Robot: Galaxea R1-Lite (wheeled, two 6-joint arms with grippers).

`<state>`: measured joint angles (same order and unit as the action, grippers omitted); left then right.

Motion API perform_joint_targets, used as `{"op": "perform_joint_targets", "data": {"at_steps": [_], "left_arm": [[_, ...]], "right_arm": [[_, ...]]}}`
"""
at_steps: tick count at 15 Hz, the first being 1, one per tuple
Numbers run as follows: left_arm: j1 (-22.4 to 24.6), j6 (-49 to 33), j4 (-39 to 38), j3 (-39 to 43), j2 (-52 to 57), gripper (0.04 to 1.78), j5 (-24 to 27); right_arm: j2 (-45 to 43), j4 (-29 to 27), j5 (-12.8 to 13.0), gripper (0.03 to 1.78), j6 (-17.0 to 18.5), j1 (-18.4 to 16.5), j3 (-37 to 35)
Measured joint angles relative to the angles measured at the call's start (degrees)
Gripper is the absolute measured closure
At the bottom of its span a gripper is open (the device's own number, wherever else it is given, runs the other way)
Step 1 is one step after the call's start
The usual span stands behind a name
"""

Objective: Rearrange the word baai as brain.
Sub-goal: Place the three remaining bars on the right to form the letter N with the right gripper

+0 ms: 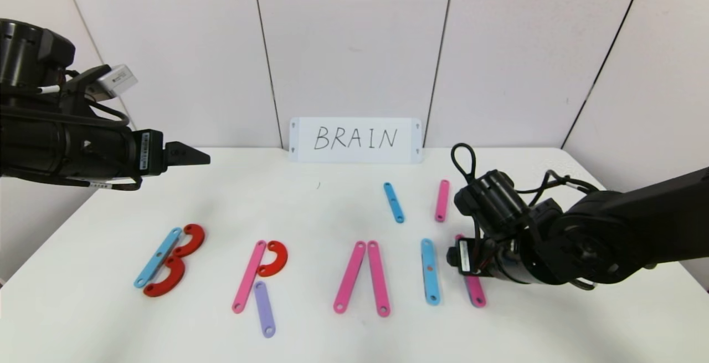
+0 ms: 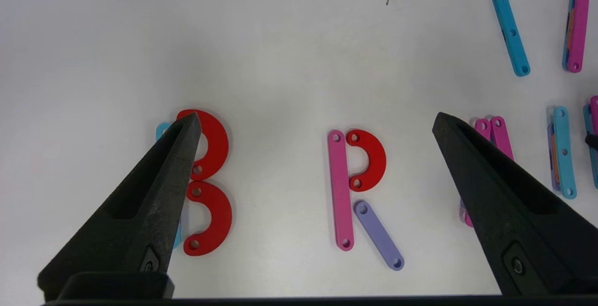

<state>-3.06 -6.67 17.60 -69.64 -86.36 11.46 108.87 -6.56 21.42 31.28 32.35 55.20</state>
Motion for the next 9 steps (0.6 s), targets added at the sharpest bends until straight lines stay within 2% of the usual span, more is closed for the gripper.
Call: {"op": "perform_joint_targets", "data": {"at_steps": [2,4,6,9], "left_arm": [[0.0,0.0,0.0,0.0,0.1,0.09,0.0],[0.0,0.0,0.0,0.0,0.1,0.09,0.0],[0.0,0.0,0.0,0.0,0.2,0.09,0.0],[0.0,0.0,0.0,0.0,0.2,0.09,0.0]], "right_arm": [[-0.9,-0.1,0.0,0.1,-0.7,-0.7,1.5],[-1.9,-0.5,0.1,0.07,-2.1,-1.5,4.6],[-2.4,-0.4,0.0,0.07,-5.6,-1.9,8.3],[-1.2,0.0,-0.8,0.07,-13.8,-2.1,15.5]]}}
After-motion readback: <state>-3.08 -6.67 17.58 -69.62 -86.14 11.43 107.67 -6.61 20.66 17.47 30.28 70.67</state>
